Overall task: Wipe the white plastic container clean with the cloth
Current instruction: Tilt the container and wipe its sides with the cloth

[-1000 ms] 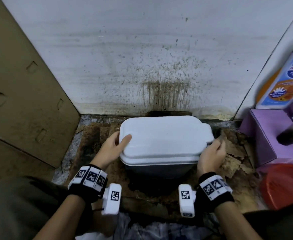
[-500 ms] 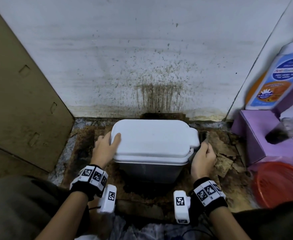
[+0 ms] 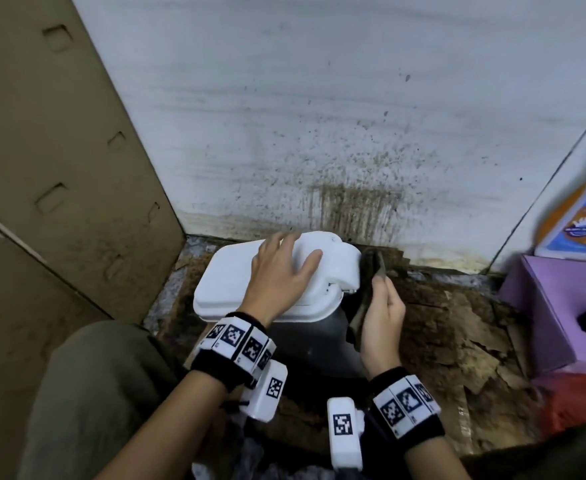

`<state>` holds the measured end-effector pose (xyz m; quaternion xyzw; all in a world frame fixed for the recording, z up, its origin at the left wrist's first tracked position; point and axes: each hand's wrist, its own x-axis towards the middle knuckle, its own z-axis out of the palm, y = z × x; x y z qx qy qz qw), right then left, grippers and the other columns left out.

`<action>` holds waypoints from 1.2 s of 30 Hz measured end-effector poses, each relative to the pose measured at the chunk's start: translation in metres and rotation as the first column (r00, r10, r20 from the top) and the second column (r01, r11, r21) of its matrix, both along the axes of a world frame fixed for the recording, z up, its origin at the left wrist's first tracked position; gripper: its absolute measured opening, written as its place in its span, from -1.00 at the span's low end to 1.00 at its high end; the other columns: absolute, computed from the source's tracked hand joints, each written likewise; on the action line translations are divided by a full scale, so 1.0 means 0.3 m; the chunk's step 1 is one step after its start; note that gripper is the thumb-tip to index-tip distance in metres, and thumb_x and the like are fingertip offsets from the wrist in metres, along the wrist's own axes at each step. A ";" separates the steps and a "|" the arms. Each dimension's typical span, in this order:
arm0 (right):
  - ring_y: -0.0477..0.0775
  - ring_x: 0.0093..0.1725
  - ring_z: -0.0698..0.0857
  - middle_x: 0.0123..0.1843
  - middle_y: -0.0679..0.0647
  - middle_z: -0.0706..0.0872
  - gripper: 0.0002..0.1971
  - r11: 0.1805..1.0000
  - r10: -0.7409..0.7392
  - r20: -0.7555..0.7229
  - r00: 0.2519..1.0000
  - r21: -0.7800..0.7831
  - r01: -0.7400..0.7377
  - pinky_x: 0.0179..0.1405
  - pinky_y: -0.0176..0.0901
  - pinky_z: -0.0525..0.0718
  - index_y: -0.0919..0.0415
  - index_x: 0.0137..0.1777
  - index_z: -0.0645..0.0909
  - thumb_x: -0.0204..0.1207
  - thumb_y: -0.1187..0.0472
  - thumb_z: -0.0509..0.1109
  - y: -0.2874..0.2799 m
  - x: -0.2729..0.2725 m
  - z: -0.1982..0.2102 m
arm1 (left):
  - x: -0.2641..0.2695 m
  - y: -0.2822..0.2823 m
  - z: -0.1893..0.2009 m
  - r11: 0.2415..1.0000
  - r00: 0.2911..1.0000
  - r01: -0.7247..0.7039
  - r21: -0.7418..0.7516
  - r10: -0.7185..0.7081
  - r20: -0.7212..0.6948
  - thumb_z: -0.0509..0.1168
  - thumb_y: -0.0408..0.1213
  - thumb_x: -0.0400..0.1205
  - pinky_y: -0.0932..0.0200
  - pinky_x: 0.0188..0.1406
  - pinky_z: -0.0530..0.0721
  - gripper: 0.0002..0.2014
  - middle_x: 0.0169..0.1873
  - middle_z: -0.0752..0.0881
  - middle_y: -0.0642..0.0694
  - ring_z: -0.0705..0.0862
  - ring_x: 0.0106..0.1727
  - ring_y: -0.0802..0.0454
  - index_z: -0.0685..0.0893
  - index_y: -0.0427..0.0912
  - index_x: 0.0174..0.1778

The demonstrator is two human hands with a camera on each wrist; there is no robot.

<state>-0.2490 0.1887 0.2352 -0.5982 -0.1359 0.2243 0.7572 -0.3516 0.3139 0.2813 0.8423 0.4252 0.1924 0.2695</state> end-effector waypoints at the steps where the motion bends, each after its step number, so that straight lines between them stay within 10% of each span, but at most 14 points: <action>1: -0.04 0.08 0.74 0.04 0.04 0.81 -0.71 1.000 0.023 -0.001 1.000 0.007 -0.023 0.15 -0.05 0.63 0.12 0.11 0.75 0.80 0.18 0.16 0.012 -0.010 0.008 | 0.008 0.001 0.009 1.000 0.999 -0.006 -0.021 0.005 -0.041 0.15 0.23 0.72 -0.11 0.55 0.26 -0.41 0.57 0.42 -0.10 0.33 0.61 -0.16 0.42 -0.04 0.59; 9: 0.17 0.22 0.76 0.14 0.14 0.83 -0.69 0.980 0.182 -0.084 0.980 0.096 -0.174 0.25 0.09 0.65 0.18 0.23 0.74 0.80 0.18 0.15 0.102 -0.060 0.021 | -0.009 0.071 0.059 0.989 0.950 -0.088 -0.117 0.048 -0.309 0.00 0.47 0.63 -0.25 0.46 0.29 -0.17 0.52 0.36 -0.29 0.32 0.55 -0.34 0.32 -0.15 0.59; 16: 0.04 -0.14 0.66 -0.26 0.02 0.72 -0.68 0.995 -0.029 -0.305 0.952 0.081 0.056 -0.04 -0.05 0.59 0.13 -0.18 0.68 0.75 0.15 0.19 0.139 -0.049 -0.016 | -0.071 0.126 0.040 0.987 0.964 -0.094 -0.129 0.058 -0.261 0.03 0.47 0.62 -0.26 0.50 0.26 -0.20 0.55 0.34 -0.28 0.30 0.59 -0.35 0.32 -0.05 0.61; 25: -0.19 0.53 0.54 0.50 -0.17 0.63 -0.60 0.990 0.136 0.033 0.990 0.023 -0.137 0.59 -0.09 0.46 0.06 0.60 0.49 0.82 0.08 0.14 0.211 -0.114 -0.056 | -0.108 0.201 -0.013 0.985 0.981 -0.076 -0.155 0.047 -0.186 -0.04 0.46 0.64 -0.17 0.61 0.06 -0.25 0.62 0.25 -0.17 0.13 0.67 -0.14 0.24 0.05 0.63; 28: -0.40 0.57 0.38 0.56 -0.36 0.48 -0.58 0.966 0.258 0.143 0.955 -0.039 -0.255 0.59 -0.31 0.35 -0.09 0.66 0.35 0.84 0.08 0.06 0.244 -0.164 -0.048 | -0.104 0.203 -0.032 0.989 0.989 -0.040 -0.146 0.018 -0.145 -0.13 0.55 0.54 -0.13 0.67 0.00 -0.11 0.66 0.24 -0.07 0.08 0.71 -0.03 0.22 0.01 0.65; 36: -0.22 0.70 0.20 0.70 -0.17 0.28 -0.45 0.959 0.238 0.504 0.830 -0.254 -0.121 0.71 -0.25 0.10 0.14 0.74 0.23 0.79 0.01 -0.09 0.287 -0.197 -0.145 | -0.134 0.229 -0.074 0.990 0.999 -0.027 -0.138 0.031 0.022 -0.15 0.55 0.49 -0.04 0.67 0.10 -0.10 0.61 0.36 0.04 0.19 0.67 0.08 0.30 0.05 0.64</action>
